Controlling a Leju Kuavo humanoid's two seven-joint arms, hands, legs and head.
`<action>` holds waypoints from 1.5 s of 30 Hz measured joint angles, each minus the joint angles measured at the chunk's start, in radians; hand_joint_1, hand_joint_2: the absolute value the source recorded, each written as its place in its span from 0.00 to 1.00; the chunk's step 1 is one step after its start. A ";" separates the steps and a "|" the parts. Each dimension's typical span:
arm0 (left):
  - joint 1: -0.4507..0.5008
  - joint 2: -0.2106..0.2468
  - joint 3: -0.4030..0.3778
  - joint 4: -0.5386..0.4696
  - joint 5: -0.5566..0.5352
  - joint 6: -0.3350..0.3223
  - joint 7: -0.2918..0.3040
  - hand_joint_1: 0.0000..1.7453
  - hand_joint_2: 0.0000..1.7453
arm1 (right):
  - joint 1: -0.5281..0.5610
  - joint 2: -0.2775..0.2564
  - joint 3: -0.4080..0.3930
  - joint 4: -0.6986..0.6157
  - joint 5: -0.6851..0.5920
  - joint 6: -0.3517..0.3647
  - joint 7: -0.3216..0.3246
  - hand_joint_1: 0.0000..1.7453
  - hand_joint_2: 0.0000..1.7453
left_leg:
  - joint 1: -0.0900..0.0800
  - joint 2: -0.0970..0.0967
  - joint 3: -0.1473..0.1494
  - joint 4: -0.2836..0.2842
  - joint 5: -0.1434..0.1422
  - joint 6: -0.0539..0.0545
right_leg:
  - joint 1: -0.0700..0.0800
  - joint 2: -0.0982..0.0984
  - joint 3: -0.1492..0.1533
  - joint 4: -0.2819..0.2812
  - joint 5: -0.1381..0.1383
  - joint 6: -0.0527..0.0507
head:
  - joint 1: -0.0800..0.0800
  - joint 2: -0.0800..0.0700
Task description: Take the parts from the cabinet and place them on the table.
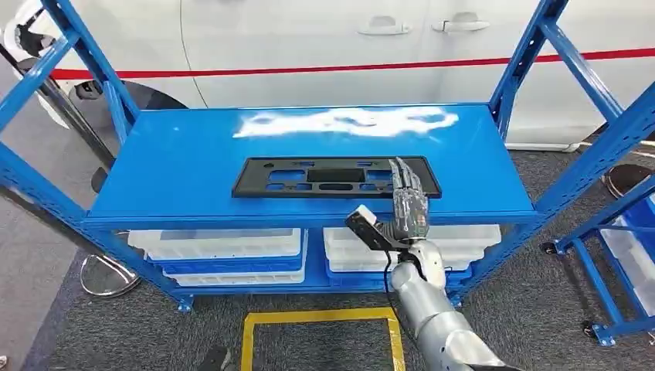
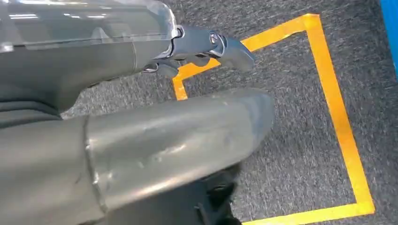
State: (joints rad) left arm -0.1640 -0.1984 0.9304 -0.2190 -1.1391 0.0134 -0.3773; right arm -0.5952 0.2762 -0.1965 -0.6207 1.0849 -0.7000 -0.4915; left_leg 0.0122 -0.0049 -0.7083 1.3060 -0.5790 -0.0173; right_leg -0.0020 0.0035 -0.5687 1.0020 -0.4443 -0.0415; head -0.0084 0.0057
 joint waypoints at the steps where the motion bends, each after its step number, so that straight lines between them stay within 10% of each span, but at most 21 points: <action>1: 0.001 0.000 0.000 0.000 -0.001 0.000 0.000 0.00 0.00 | 0.008 0.004 -0.002 -0.012 0.001 0.000 -0.026 0.00 1.00 | 0.002 0.000 -0.001 -0.025 0.030 0.000 | -0.001 0.002 0.007 0.001 -0.005 0.002 | 0.000 0.000; 4: -0.001 0.000 -0.007 0.000 -0.005 0.000 0.000 0.00 0.00 | 0.033 0.027 -0.013 -0.067 0.025 0.000 -0.087 0.00 1.00 | 0.002 0.002 0.089 -0.287 0.205 0.006 | -0.001 0.003 0.036 0.005 -0.031 0.010 | 0.000 0.000; 6: -0.008 0.000 -0.008 0.000 -0.010 0.000 0.002 0.00 0.00 | 0.035 0.035 -0.021 -0.082 0.032 0.000 -0.096 0.00 1.00 | -0.010 0.004 0.086 -0.303 0.144 0.014 | -0.001 0.003 0.030 0.007 -0.036 0.021 | -0.001 0.000; 10: -0.003 -0.001 -0.011 0.000 -0.012 0.001 0.003 0.00 0.00 | 0.058 0.051 -0.040 -0.139 0.051 0.000 -0.130 0.00 1.00 | 0.002 0.004 0.107 -0.312 0.181 0.042 | -0.001 0.001 0.040 0.013 -0.060 0.047 | 0.000 0.000; 15: -0.011 -0.003 -0.024 0.000 -0.018 0.002 0.010 0.00 0.00 | 0.134 0.057 -0.051 -0.335 0.239 -0.001 -0.146 0.00 1.00 | 0.001 0.002 0.122 -0.314 0.161 0.058 | -0.009 0.001 -0.152 0.323 -0.161 0.065 | 0.001 0.000; 18: -0.011 -0.007 -0.025 0.000 -0.028 0.003 0.011 0.00 0.00 | 0.170 0.060 -0.049 -0.420 0.300 0.000 -0.123 0.00 1.00 | 0.002 -0.002 0.145 -0.308 0.140 0.049 | -0.020 -0.001 -0.117 0.175 -0.022 0.070 | 0.001 0.000; 20: -0.013 -0.009 -0.025 0.000 -0.030 0.003 0.011 0.00 0.00 | 0.177 0.062 -0.044 -0.456 0.330 0.000 -0.106 0.00 1.00 | 0.001 -0.002 0.152 -0.299 0.124 0.037 | -0.021 -0.006 -0.064 0.046 0.029 0.067 | 0.001 0.000; 26: -0.020 -0.011 -0.025 0.000 -0.015 0.018 0.002 0.00 0.00 | 0.203 0.069 -0.038 -0.525 0.360 0.000 -0.094 0.00 1.00 | 0.003 0.001 0.145 -0.266 0.088 0.003 | -0.017 0.000 -0.052 0.027 0.018 0.028 | 0.000 0.000; 30: -0.019 -0.012 -0.025 0.000 -0.013 0.022 0.002 0.00 0.00 | 0.213 0.073 -0.037 -0.535 0.360 0.000 -0.092 0.00 1.00 | 0.003 0.001 -0.007 0.020 -0.023 -0.004 | -0.009 -0.002 -0.047 0.029 0.010 0.013 | 0.000 0.000; 32: -0.018 -0.012 -0.025 0.000 -0.013 0.024 0.002 0.00 0.00 | 0.216 0.074 -0.036 -0.537 0.362 0.000 -0.087 0.00 1.00 | 0.002 0.001 0.000 -0.022 0.033 0.003 | -0.004 0.000 -0.041 0.029 0.006 0.011 | 0.000 0.000; 35: -0.021 -0.012 -0.025 0.000 -0.012 0.032 0.000 0.00 0.00 | 0.216 0.076 -0.036 -0.539 0.345 0.000 -0.085 0.00 1.00 | -0.007 0.001 0.104 -0.269 0.154 0.032 | -0.001 0.003 -0.028 0.029 -0.003 0.014 | 0.000 0.000; 41: -0.020 -0.014 -0.025 0.000 -0.009 0.039 -0.006 0.00 0.00 | 0.212 0.076 -0.040 -0.549 0.269 0.000 -0.117 0.00 1.00 | -0.006 0.003 0.128 -0.311 0.155 0.053 | -0.001 0.001 -0.030 0.042 -0.017 0.047 | 0.000 0.000; 45: -0.021 -0.014 -0.025 0.000 -0.005 0.042 -0.005 0.00 0.00 | 0.216 0.076 -0.051 -0.550 0.262 0.000 -0.127 0.00 1.00 | -0.004 0.004 0.129 -0.311 0.153 0.062 | -0.008 0.001 -0.162 0.302 -0.139 0.061 | 0.001 0.000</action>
State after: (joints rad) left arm -0.1849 -0.2125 0.9052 -0.2190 -1.1437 0.0553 -0.3826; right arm -0.3795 0.3517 -0.2476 -1.1711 1.3474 -0.7000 -0.6188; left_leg 0.0077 -0.0007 -0.5792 0.9949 -0.4259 0.0451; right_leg -0.0103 0.0043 -0.7311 1.3039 -0.5837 0.0194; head -0.0072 0.0057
